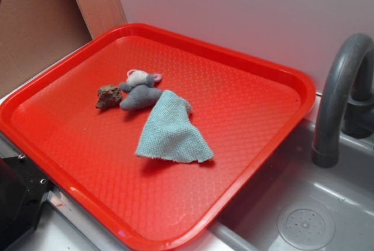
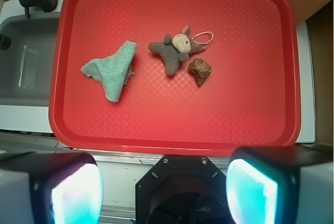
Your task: Grab the blue cloth.
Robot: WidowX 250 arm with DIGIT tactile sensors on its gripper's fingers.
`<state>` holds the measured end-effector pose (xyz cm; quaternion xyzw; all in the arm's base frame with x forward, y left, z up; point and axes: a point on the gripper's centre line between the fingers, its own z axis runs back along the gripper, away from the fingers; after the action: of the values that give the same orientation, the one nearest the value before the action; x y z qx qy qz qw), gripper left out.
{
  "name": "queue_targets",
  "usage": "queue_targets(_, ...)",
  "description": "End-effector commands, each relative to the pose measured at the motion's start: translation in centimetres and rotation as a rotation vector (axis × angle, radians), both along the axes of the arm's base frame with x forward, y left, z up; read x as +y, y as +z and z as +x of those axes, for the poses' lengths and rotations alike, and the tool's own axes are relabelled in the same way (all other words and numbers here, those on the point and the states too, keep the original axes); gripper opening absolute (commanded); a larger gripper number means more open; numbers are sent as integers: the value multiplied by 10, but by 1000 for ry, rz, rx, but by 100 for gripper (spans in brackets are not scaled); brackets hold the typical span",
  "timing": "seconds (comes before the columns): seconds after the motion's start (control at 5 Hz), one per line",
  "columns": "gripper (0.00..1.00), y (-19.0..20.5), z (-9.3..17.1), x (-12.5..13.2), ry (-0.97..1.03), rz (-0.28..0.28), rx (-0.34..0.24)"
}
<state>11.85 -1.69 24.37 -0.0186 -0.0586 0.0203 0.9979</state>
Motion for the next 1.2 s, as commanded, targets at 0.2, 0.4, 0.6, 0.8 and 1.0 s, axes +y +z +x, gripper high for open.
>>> queue_targets(0.2, 100, -2, 7, 0, -21, -11, 8)
queue_targets(0.4, 100, -3, 23, -6, -9, -43, -15)
queue_targets(0.6, 100, -4, 45, -28, -29, -87, -48)
queue_targets(0.8, 100, -17, 60, -52, -54, -117, -59)
queue_targets(1.0, 100, -65, 78, -61, -41, -105, -16)
